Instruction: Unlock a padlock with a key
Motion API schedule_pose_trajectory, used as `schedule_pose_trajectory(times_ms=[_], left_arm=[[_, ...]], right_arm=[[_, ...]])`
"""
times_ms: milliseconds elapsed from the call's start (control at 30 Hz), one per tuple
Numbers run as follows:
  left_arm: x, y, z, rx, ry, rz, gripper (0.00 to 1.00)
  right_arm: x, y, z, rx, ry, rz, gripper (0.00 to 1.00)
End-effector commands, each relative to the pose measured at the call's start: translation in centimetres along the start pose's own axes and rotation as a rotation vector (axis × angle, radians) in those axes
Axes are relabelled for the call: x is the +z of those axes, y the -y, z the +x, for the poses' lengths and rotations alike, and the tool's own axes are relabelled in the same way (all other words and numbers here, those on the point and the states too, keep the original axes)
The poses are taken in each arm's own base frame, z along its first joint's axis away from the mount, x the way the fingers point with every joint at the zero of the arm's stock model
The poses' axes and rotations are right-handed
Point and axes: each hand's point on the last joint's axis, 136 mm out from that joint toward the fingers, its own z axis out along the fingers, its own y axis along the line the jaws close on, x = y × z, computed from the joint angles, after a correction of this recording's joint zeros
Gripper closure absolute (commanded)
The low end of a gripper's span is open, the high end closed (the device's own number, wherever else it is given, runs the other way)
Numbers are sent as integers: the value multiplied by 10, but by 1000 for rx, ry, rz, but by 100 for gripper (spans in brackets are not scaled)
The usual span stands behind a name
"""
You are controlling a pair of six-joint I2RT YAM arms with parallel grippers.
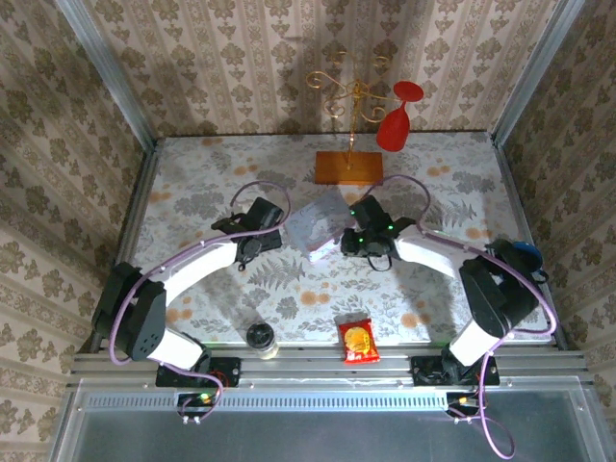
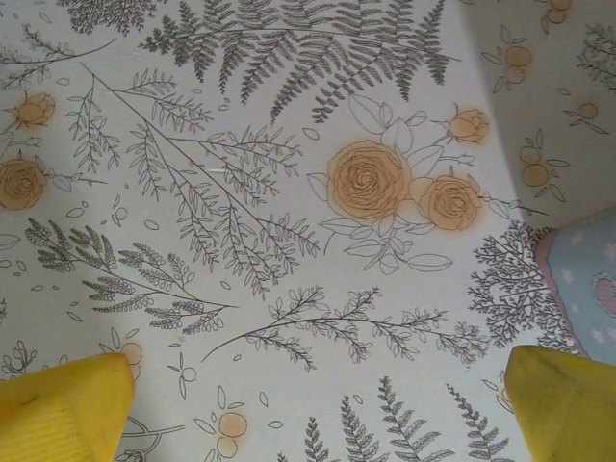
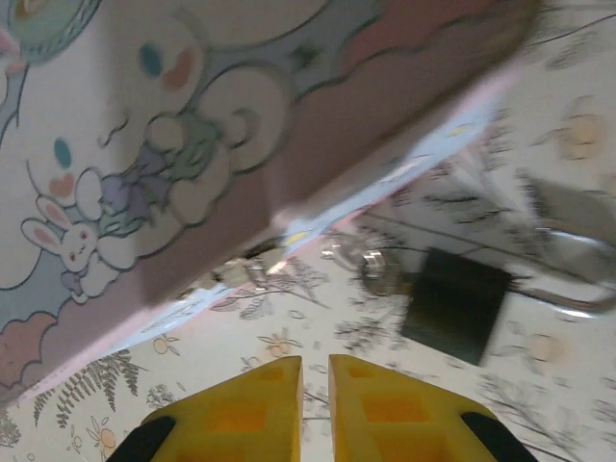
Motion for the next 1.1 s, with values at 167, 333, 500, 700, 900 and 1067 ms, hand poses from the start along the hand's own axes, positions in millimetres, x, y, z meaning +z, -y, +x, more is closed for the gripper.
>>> schedule_pose_trajectory(times_ms=[167, 333, 500, 700, 900, 1067], left_arm=[[2, -1, -9, -37, 25, -5, 0], [4, -4, -12, -43, 25, -11, 0], [4, -9, -17, -50, 32, -23, 0], [-2, -26, -26, -65, 56, -46, 0], [-23, -63, -46, -94, 131, -79, 0], [-53, -111, -60, -133, 292, -140, 0]], right_arm=[[20, -42, -2, -76, -4, -29, 83], [35, -64, -8, -104, -11, -48, 83], [44, -88, -19, -121, 0, -80, 83], [34, -99, -24, -130, 16, -104, 82], [-12, -78, -15, -131, 70, -80, 77], [-67, -22, -11, -100, 192, 60, 71]])
